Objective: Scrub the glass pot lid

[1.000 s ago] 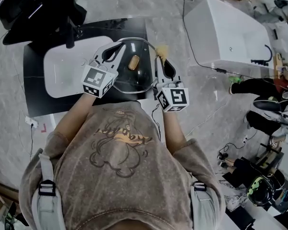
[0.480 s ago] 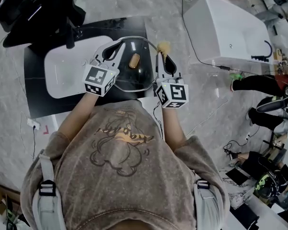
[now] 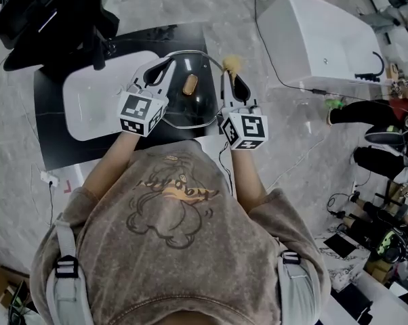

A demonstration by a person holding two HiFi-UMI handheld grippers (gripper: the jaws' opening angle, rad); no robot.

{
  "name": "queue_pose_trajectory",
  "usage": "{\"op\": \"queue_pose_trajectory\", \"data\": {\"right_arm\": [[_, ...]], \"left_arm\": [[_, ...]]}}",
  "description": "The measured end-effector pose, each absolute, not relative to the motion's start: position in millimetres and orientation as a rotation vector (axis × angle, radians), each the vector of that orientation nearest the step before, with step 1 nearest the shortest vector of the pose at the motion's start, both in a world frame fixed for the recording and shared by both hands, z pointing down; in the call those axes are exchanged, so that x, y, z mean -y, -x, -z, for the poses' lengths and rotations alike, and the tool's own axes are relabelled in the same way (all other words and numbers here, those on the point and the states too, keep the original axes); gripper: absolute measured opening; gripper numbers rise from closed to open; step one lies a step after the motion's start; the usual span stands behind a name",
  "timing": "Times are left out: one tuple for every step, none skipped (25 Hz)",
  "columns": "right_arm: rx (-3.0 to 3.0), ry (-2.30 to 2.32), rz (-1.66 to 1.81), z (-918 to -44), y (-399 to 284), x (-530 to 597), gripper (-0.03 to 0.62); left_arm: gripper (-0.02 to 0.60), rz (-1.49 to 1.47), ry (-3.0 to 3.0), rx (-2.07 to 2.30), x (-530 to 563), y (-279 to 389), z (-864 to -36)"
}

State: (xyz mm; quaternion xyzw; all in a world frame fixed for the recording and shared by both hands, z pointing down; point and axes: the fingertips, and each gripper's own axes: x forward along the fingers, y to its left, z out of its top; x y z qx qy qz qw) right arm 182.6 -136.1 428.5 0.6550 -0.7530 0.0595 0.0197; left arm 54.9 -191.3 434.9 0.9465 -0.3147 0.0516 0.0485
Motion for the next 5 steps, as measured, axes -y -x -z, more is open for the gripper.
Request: {"op": "queue_pose_trajectory", "data": {"right_arm": [[2.334, -2.032, -0.186, -429.2, -182.2, 135.8, 0.043], [2.333, -2.032, -0.189, -429.8, -181.9, 135.5, 0.043], [2.331, -2.032, -0.192, -430.2, -181.4, 135.2, 0.043], [2.330, -2.032, -0.195, -430.6, -181.0, 134.9, 0.043], [2.329, -2.032, -0.199, -431.1, -180.5, 134.5, 0.043]], "left_arm": [[0.018, -0.157, -2.884, 0.959, 191.3, -54.8, -435.0], [0.018, -0.158, -2.882, 0.958, 191.2, -54.5, -435.2], [0.018, -0.159, -2.878, 0.958, 191.2, -54.1, -435.4], [0.018, -0.161, -2.873, 0.959, 191.2, -53.5, -435.8], [0.017, -0.163, -2.869, 0.960, 191.2, -52.9, -436.2]]}}
